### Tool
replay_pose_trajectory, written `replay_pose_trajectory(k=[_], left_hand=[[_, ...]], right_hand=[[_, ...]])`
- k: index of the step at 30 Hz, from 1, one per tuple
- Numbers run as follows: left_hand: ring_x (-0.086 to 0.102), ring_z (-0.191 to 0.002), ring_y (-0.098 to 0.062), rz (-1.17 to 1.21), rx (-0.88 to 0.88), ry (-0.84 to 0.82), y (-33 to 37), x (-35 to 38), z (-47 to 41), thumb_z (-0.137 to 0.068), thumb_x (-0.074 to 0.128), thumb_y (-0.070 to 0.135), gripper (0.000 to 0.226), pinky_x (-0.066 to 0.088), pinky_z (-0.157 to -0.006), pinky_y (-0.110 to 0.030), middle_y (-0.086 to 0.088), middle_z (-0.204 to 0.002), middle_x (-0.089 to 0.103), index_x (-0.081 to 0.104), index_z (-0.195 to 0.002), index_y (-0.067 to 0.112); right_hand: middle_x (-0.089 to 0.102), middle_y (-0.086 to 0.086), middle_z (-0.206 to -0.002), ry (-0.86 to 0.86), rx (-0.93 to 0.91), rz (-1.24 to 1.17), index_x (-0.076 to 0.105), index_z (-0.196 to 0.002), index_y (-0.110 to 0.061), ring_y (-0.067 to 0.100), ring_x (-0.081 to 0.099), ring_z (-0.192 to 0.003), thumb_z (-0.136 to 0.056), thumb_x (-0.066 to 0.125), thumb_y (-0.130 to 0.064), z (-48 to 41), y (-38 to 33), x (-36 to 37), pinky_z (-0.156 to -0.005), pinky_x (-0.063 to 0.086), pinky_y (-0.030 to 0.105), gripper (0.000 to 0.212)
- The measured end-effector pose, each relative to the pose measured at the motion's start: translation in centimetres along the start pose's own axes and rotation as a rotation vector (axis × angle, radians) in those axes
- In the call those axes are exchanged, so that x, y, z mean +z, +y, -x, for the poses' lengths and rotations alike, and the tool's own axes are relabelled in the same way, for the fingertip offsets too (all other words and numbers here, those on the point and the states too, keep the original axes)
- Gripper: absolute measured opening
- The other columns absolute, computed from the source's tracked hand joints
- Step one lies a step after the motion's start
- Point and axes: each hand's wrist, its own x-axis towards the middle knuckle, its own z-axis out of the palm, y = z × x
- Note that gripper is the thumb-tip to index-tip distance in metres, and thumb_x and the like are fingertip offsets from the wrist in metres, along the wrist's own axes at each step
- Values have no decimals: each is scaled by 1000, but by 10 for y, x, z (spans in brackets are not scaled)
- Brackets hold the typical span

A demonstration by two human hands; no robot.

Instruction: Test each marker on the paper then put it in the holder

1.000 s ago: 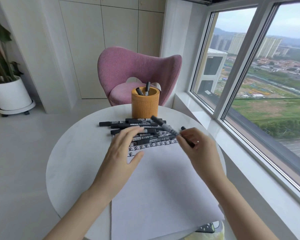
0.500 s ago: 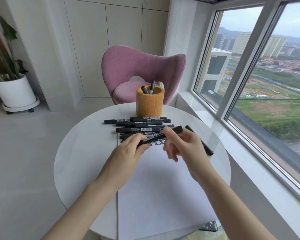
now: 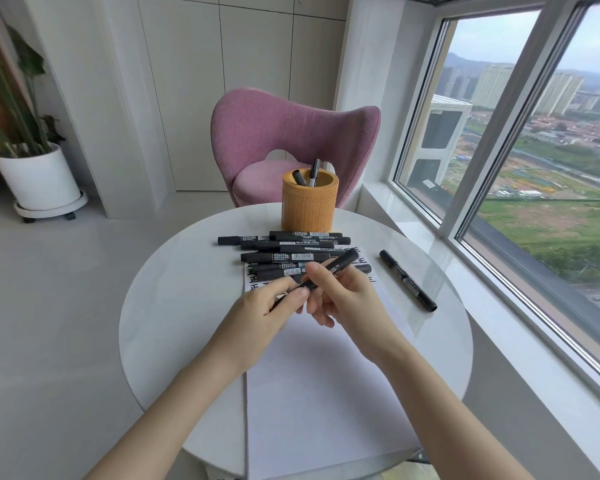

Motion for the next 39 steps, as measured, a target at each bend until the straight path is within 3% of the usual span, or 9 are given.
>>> replay_pose_trajectory(k=[6, 15, 19, 22, 26, 30, 33, 37, 39], left_hand=[[22, -42, -10, 231, -64, -44, 2, -2, -2, -92, 51, 37, 36, 21, -41, -14, 6, -47, 26, 52, -75, 5], [16, -42, -11, 364, -120, -97, 4, -7, 1, -89, 51, 34, 24, 18, -39, -17, 5, -48, 22, 59, -76, 15], [25, -44, -8, 333, -131, 1, 0, -10, 2, -80, 64, 52, 37, 22, -41, -15, 8, -52, 30, 60, -96, 19], [27, -43, -4, 438, -181, 99, -7, -19, 4, -80, 45, 39, 36, 23, -40, -12, 1, -62, 32, 53, -104, 14], [36, -48, -5, 391, -132, 118, -14, -18, 15, -98, 42, 17, 8, 32, -47, -11, -5, -66, 44, 49, -103, 18], [41, -51, -5, 219, -36, 107, -19, -15, 18, -89, 60, 30, 16, 35, -55, -17, 0, -69, 64, 48, -96, 21], [42, -50, -6, 172, -70, 196, -20, -15, 18, -88, 63, 23, 16, 36, -55, -20, -2, -72, 70, 50, -91, 15], [43, -48, -4, 154, -119, 232, -21, -14, 17, -89, 61, 19, 7, 36, -55, -22, -2, -71, 70, 56, -87, 14], [42, -47, -5, 142, -138, 230, -22, -14, 17, -89, 61, 20, 7, 35, -55, -24, -2, -70, 70, 58, -86, 14]], right_hand=[[56, 8, -54, -34, -20, 6, 56, -73, -5, 17, 44, -43, -100, 47, -20, -2, 1, 2, -42, 33, 20, 32], [54, 9, -53, -34, -46, 1, 55, -72, -7, 22, 44, -47, -99, 49, -20, -3, 2, 3, -42, 33, 21, 31], [48, 8, -44, 133, -27, -109, 58, -72, 3, 20, 38, -40, -95, 54, -17, -9, 2, 1, -38, 29, 21, 30], [43, 7, -41, 269, -30, -155, 53, -67, 4, 17, 33, -37, -91, 61, -15, -16, 1, -13, -39, 25, 21, 31], [30, 13, -53, 338, -1, 22, 35, -55, 10, 19, 26, -48, -82, 71, -16, -21, 8, -16, -45, 22, 25, 52], [35, 8, -50, 353, 107, 7, 44, -61, -8, 19, 34, -43, -83, 63, -9, -28, 18, -5, -43, 22, 23, 30], [50, 6, -47, 325, 130, 83, 55, -67, -12, 15, 46, -39, -85, 63, -13, -27, 19, 1, -41, 26, 22, 20], [40, 4, -44, 368, 42, 222, 38, -42, -19, 19, 34, -43, -86, 65, -23, -25, 25, 2, -46, 29, 25, 52], [32, 2, -44, 406, 13, 205, 29, -44, -21, 18, 27, -45, -85, 63, -18, -26, 28, 2, -47, 25, 25, 53]])
